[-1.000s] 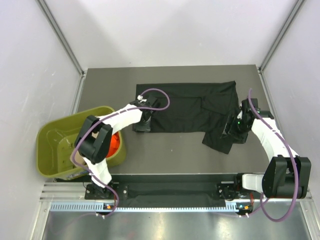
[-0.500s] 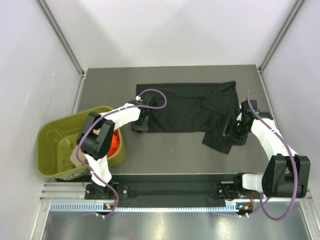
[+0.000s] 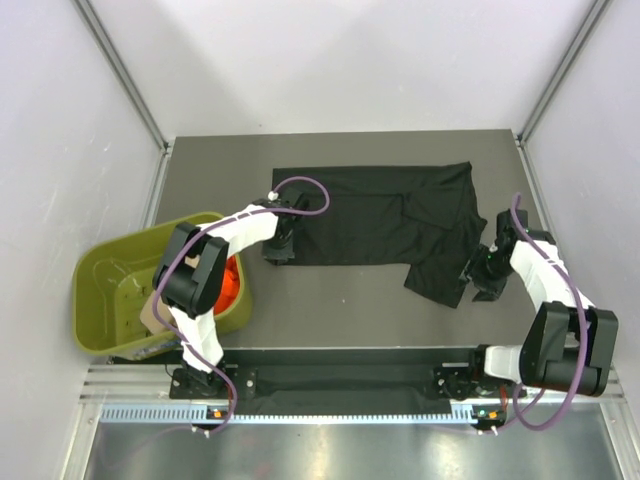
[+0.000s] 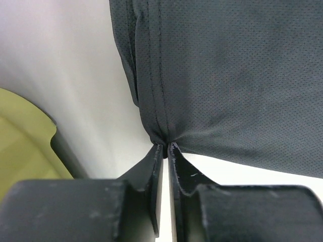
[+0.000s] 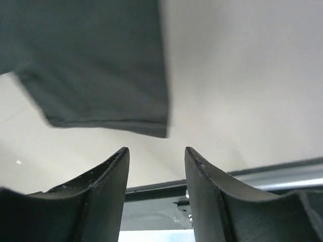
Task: Fold and stack the t-shirts
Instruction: Fold the tshirt
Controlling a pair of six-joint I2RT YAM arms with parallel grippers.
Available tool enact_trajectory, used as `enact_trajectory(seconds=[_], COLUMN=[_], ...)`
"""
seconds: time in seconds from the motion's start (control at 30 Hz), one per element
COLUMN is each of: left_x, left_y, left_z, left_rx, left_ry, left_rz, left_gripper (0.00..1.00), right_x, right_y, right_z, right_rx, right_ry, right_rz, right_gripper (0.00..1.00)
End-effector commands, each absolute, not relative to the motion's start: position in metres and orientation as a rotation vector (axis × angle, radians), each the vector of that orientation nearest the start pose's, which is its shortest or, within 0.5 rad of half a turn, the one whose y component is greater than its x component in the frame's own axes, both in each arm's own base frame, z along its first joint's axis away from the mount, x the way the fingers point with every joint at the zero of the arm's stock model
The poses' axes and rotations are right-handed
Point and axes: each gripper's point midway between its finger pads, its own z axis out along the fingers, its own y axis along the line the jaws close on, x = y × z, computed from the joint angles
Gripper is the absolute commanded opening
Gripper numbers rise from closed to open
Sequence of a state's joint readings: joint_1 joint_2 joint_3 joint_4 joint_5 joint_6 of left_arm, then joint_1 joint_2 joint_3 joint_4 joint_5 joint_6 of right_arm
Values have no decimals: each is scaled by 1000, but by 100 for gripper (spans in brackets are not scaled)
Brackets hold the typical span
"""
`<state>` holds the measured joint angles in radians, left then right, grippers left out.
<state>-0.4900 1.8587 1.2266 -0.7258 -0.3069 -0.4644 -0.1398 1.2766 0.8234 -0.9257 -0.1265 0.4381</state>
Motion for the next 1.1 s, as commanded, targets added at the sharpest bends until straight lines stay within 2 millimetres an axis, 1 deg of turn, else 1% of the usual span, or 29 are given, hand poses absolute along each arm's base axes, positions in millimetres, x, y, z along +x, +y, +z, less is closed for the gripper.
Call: enact_trajectory(seconds=[0.0,0.03,0.13,0.17,0.2,0.3,0.4,0.57,0.77,0.83,0.93,0.97,1.03,1.07], left_x=[323,323,323,323,323,322,321,321,322,321,321,321,320,319], left_y=[-128,-129,-132,-133,-134,-137,-138,-139,-141,-141,-141,-141,-140,-140], left_z=[19,19,21,22,23,24,25,26,29,30,31,31,34,35], left_rx=[-7,-9,-10,-10,-12,-12,-12,-8,-11,-11,-16,-20,-27,-30], left_ry=[2806,2807,2803,2801,2801,2805,2802,2801,2792,2792,2790,2789,2784,2784], left_rz=[253,249,215,208,195,172,157,144,129,127,122,120,119,117], left_gripper=[10,9,5,4,3,2,1,0,0,0,0,0,0,0], right_x=[189,188,186,192,189,186,190,192,203,201,204,204,204,202], right_y=[4,0,2,7,14,20,23,20,18,19,20,22,26,26], right_z=[54,53,46,42,36,25,22,18,13,9,5,5,9,11], right_rx=[966,986,983,975,975,982,978,1007,1021,1036,1036,1038,1033,1041], right_ry=[2867,2860,2868,2859,2875,2875,2856,2854,2807,2824,2822,2824,2818,2819], right_rz=[208,206,233,287,342,387,418,392,390,398,414,435,461,463], right_gripper=[47,47,47,47,47,45,45,43,40,39,31,24,13,2])
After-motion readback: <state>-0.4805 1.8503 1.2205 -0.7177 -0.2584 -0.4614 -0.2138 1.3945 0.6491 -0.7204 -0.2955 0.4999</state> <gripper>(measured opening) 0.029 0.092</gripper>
